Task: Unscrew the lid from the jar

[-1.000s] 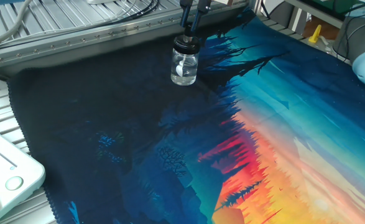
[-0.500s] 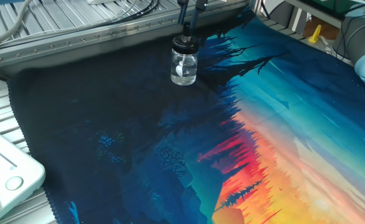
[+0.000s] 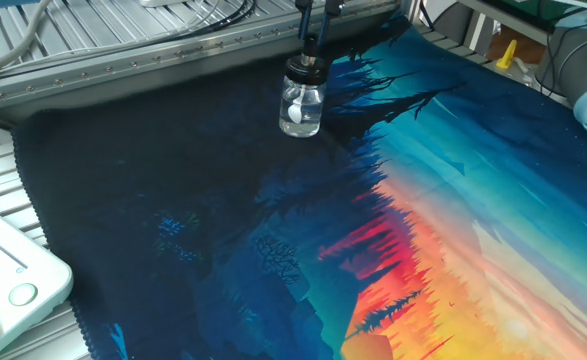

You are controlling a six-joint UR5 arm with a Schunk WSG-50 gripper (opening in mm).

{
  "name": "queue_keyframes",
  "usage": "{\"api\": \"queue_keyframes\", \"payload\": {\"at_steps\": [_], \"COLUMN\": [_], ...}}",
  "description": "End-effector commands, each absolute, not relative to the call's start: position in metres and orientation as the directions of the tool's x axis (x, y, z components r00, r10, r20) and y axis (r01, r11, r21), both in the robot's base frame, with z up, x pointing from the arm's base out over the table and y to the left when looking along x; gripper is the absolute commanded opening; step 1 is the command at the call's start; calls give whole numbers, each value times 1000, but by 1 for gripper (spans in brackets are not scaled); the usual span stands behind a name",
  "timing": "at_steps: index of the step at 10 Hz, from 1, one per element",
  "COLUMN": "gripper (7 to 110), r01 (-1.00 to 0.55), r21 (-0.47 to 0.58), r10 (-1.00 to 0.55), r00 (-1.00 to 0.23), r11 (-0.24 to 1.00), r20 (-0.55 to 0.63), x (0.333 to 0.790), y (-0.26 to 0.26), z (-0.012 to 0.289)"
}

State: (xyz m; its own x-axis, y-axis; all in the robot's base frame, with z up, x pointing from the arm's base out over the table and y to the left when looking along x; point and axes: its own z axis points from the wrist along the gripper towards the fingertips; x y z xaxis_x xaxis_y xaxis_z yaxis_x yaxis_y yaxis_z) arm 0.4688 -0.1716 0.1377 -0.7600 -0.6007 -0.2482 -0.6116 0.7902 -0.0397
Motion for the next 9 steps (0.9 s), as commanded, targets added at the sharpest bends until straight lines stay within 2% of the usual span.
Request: {"api": "queue_keyframes", "payload": {"at_steps": [1,4,8,9], "gripper": [22,22,22,22], "r01": [-631,-671,-693,-691], "r21": [-46,-41,-57,-57], "r10": [-622,-657,-652,-651], "r00": [-746,-710,-644,-646], "r11": [775,741,719,721], "r20": [-238,-253,-400,-398], "x": [470,473,505,505], "y": [-171,-160,-123,-123], "z": [140,145,166,166]}}
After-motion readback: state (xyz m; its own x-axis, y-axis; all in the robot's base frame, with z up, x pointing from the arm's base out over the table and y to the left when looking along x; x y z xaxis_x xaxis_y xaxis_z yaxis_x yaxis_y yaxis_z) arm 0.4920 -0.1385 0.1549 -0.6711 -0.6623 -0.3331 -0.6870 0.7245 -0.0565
